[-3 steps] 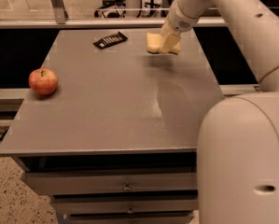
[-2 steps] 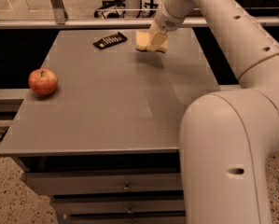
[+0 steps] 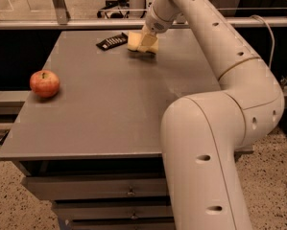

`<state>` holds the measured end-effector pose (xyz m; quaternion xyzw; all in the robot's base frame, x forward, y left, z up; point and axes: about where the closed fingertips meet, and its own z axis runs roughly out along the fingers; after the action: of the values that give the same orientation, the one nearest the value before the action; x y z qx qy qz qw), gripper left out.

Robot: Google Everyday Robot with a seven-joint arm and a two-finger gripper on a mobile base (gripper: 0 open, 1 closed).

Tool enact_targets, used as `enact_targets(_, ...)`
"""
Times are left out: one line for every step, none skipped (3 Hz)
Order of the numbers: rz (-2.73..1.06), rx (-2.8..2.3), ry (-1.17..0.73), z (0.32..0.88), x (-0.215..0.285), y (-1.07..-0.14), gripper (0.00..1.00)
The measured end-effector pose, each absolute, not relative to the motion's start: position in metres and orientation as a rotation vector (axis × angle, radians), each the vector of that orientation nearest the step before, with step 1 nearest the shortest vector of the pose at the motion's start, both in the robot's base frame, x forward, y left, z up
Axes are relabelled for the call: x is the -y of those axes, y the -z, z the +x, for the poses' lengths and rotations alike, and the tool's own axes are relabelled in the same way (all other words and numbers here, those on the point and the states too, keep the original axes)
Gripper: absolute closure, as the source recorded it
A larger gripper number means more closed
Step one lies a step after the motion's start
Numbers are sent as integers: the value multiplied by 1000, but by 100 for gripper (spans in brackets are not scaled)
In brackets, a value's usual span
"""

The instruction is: Move sponge near rxbar chocolate

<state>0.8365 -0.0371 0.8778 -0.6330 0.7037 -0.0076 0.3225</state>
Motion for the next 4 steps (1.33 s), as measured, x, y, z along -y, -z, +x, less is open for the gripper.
enact_targets(-1633,-1878,25,848,38,-868,54)
enact_targets(-1618,-1899,49,857,43,-864,30)
enact_targets(-1611,-1904,70,861,48,-867,1)
enact_targets(-1624,-1891,55,858,45,-870,0)
